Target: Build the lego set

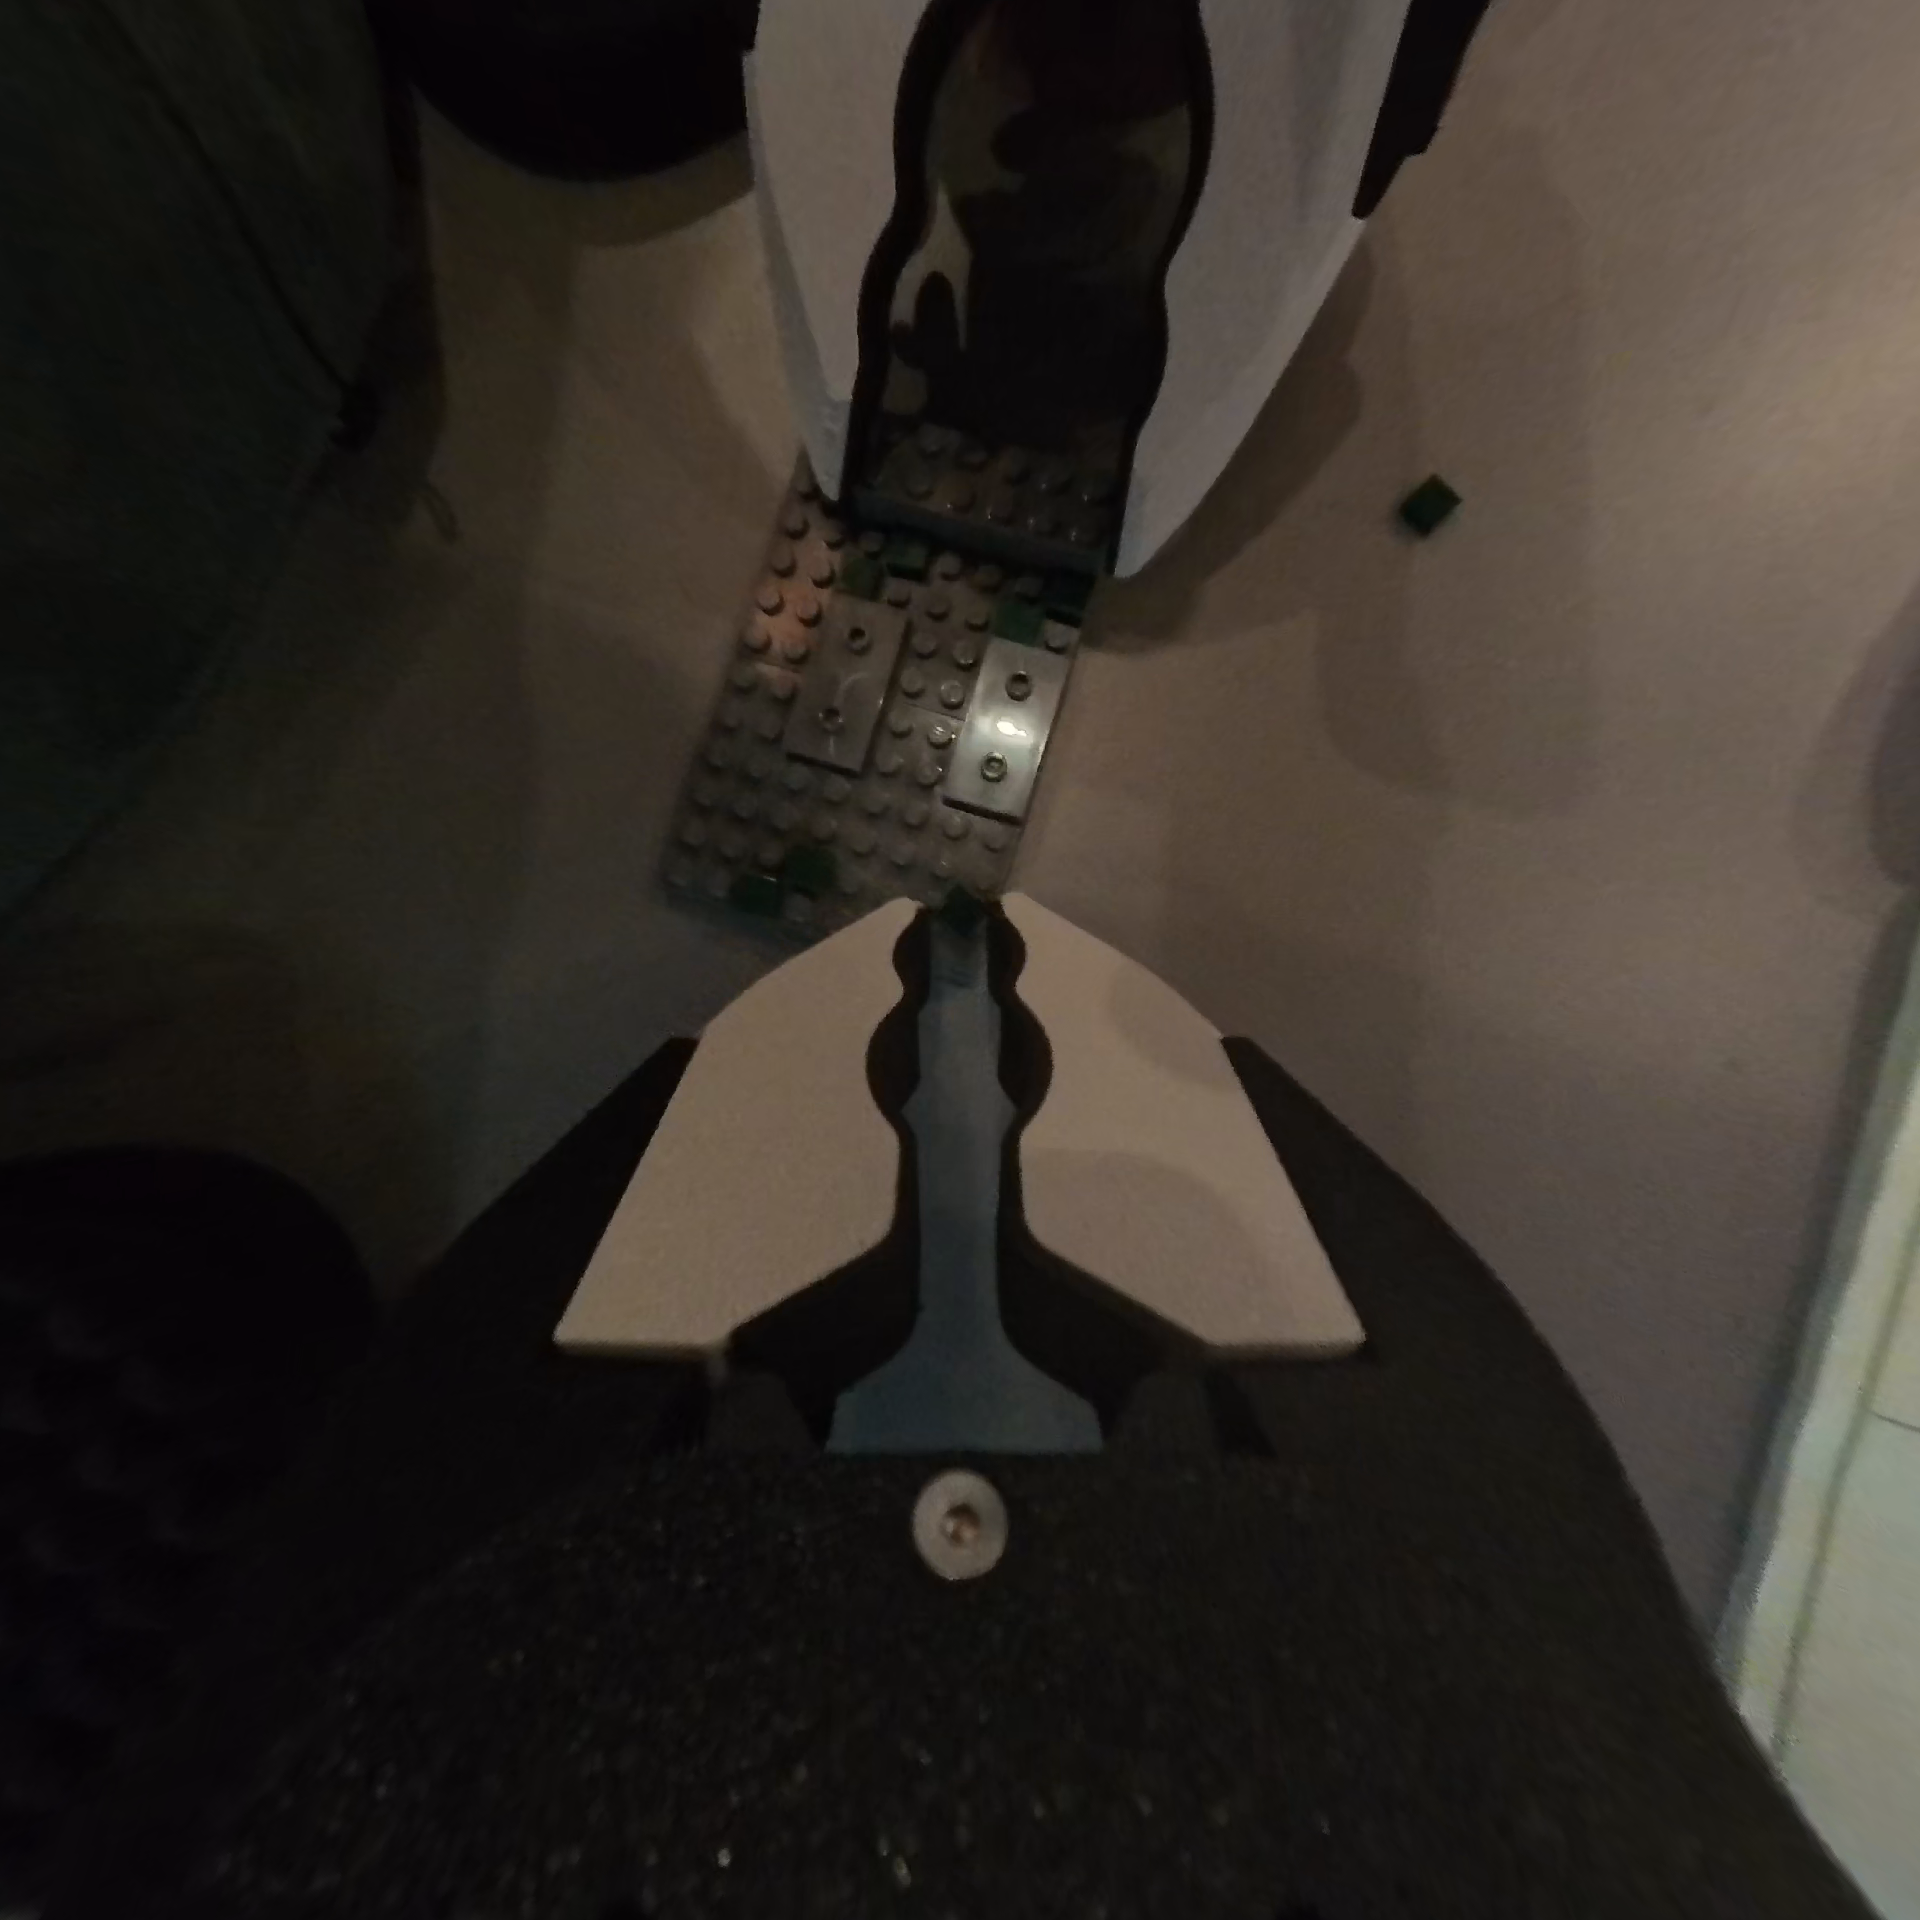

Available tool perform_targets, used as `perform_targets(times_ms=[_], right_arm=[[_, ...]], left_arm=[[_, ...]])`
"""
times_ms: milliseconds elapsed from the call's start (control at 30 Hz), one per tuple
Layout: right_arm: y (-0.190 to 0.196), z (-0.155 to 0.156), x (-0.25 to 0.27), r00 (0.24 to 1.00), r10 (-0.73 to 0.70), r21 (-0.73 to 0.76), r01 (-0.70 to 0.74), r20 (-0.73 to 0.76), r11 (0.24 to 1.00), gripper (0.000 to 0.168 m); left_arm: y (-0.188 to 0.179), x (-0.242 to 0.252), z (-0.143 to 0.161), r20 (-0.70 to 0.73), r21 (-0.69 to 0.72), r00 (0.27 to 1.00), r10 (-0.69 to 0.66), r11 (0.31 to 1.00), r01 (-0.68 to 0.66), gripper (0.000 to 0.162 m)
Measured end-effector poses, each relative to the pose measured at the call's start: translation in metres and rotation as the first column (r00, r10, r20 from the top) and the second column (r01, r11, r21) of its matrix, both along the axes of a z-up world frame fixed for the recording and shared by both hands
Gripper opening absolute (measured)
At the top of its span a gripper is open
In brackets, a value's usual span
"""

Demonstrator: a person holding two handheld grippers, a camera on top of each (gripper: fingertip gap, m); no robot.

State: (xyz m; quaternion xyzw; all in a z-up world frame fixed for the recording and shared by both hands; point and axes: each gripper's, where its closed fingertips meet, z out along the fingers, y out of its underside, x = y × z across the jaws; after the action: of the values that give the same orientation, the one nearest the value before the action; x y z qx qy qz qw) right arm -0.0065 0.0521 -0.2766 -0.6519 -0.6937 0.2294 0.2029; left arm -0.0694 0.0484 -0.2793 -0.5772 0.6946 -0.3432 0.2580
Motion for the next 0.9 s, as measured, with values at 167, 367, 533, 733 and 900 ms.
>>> perform_targets(times_ms=[167, 367, 533, 733, 900], right_arm=[[-0.0001, -0.0043, -0.0004, 0.999, 0.043, 0.014, -0.043, 0.019, 0.999, 0.010], [-0.0014, -0.0041, 0.0000, 0.996, 0.092, 0.015, -0.092, 0.023, 0.996, 0.010], [-0.0025, -0.0035, 0.0013, 0.992, 0.124, -0.006, -0.123, 0.020, 0.992, 0.011], [-0.0049, -0.0028, 0.0010, 0.987, 0.159, -0.023, -0.158, 0.012, 0.987, 0.012], [-0.0066, 0.0025, -0.0025, 0.988, 0.149, -0.040, -0.150, -0.025, 0.988, 0.013]], left_arm=[[0.0000, 0.0000, 0.0000, 0.000, -0.001, 1.000, -0.002, 1.000, 0.002, 0.050], [-0.0006, -0.0001, -0.0001, -0.004, -0.004, 1.000, -0.012, 1.000, 0.012, 0.050], [-0.0008, 0.0001, -0.0003, -0.009, -0.005, 1.000, -0.020, 1.000, 0.020, 0.050], [-0.0012, 0.0003, -0.0004, -0.016, -0.007, 1.000, -0.027, 1.000, 0.027, 0.050], [-0.0015, 0.0007, -0.0005, -0.018, -0.008, 0.999, -0.027, 1.000, 0.027, 0.050]])
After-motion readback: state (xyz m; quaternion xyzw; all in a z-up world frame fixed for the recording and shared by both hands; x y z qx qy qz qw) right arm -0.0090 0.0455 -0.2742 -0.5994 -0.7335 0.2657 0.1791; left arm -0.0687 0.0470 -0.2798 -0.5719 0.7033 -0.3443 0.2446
